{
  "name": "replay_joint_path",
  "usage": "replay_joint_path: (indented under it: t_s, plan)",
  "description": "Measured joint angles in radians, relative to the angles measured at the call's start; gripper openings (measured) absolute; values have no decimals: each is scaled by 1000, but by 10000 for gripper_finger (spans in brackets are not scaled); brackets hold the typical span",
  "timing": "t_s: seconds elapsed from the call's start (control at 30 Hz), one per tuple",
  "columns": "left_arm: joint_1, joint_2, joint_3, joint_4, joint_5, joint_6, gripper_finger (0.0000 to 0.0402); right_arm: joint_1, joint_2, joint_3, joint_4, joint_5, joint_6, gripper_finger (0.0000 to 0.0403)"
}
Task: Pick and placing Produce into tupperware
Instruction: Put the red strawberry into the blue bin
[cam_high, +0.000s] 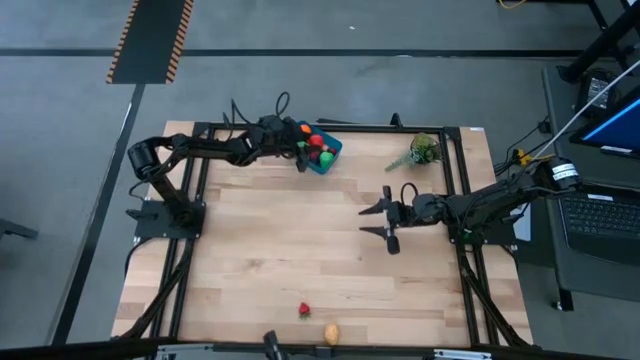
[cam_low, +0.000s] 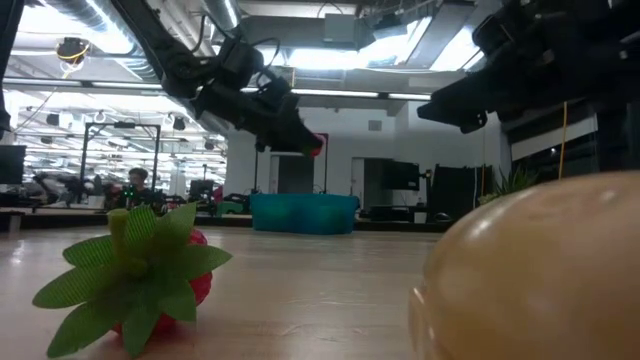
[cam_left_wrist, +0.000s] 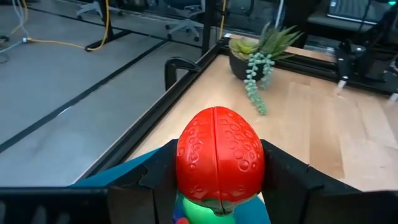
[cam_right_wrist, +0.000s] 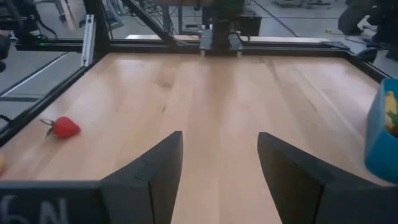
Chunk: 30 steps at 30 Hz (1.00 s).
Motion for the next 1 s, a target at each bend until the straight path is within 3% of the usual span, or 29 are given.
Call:
replay_joint_path:
  t_s: [0.2, 0.47, 0.63, 1.0]
  plan:
    - [31, 0, 25, -52, 84, 1, 175, -37, 0, 0, 1, -1, -31, 210]
    - [43, 0, 203, -378, 47, 77, 175, -81, 0, 0, 21, -7, -100, 210]
    - [64, 5, 291, -530, 41, 95, 175, -114, 0, 0, 22, -65, -108, 210]
    - [86, 229, 580, -843, 39, 151, 175, -140, 0, 0, 13, -80, -105, 210]
